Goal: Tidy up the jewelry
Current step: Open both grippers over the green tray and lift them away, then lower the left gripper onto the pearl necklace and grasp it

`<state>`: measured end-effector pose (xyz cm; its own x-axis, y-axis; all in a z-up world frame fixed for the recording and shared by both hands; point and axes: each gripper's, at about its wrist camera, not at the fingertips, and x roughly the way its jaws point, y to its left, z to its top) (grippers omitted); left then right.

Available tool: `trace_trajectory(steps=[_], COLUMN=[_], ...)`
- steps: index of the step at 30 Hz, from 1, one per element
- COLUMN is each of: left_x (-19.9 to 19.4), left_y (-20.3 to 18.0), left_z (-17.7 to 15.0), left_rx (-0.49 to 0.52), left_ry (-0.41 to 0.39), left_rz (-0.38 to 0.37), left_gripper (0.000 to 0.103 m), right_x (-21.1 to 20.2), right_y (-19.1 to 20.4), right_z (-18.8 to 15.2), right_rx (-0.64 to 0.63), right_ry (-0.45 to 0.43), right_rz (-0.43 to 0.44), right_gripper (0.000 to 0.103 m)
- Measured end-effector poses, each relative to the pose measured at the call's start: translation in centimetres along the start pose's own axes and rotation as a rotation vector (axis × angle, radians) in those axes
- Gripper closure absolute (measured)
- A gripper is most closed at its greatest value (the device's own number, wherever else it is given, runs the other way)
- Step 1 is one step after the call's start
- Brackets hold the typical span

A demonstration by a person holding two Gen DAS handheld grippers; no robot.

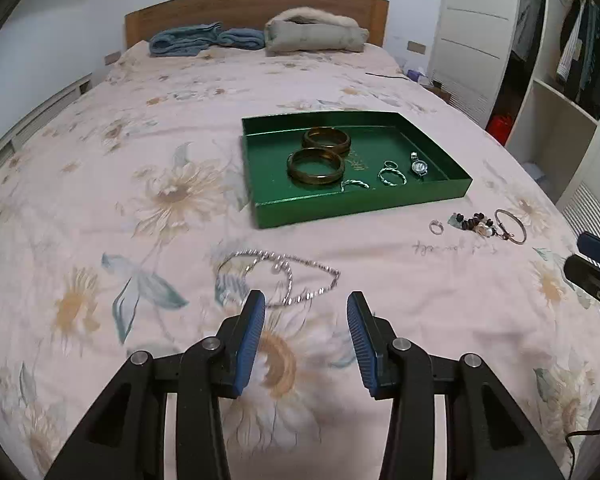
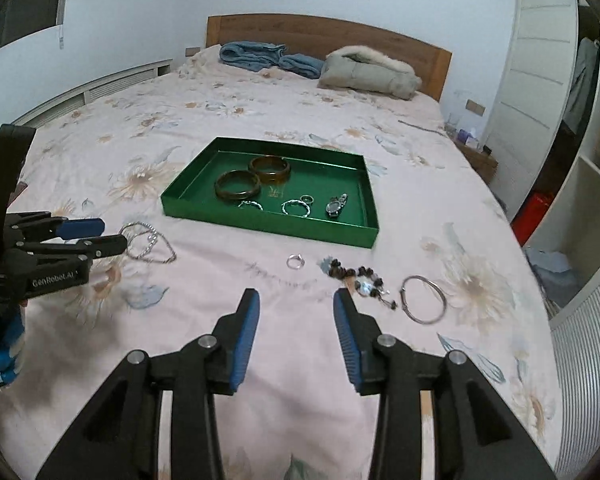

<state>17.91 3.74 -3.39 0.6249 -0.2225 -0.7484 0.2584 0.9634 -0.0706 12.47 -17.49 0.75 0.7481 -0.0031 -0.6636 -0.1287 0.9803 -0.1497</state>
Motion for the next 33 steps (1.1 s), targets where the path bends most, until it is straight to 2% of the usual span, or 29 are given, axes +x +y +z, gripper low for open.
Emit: trace_trajectory(steps=[7, 13, 28, 33], left_x=[-2.5, -3.2, -2.0, -1.3], left_y=[-0.4, -1.1, -1.9, -2.0], left_z=[-1.4, -2.5, -3.7, -3.7], left_rx=[-0.007, 0.007, 0.011, 0.016], left_ry=[-0.015, -0.007, 0.03, 0.041], left_rz=[0.012, 0.021, 0.017, 0.015], left_gripper=[0.06, 0.056, 0.056, 0.052], right_x=[-3.2, -5.1, -5.1, -4.6], right_y=[1.0, 1.1, 0.8, 0.7], right_z=[-1.8, -3.3, -4.7, -4.9], right_rx=[-0.015, -0.007, -0.005, -0.003], right_ry=[-0.027, -0.035, -0.01, 0.0], right_rz=[-0.022, -0.022, -0.011, -0.01], right_gripper=[0.066, 0.066, 0.066, 0.066])
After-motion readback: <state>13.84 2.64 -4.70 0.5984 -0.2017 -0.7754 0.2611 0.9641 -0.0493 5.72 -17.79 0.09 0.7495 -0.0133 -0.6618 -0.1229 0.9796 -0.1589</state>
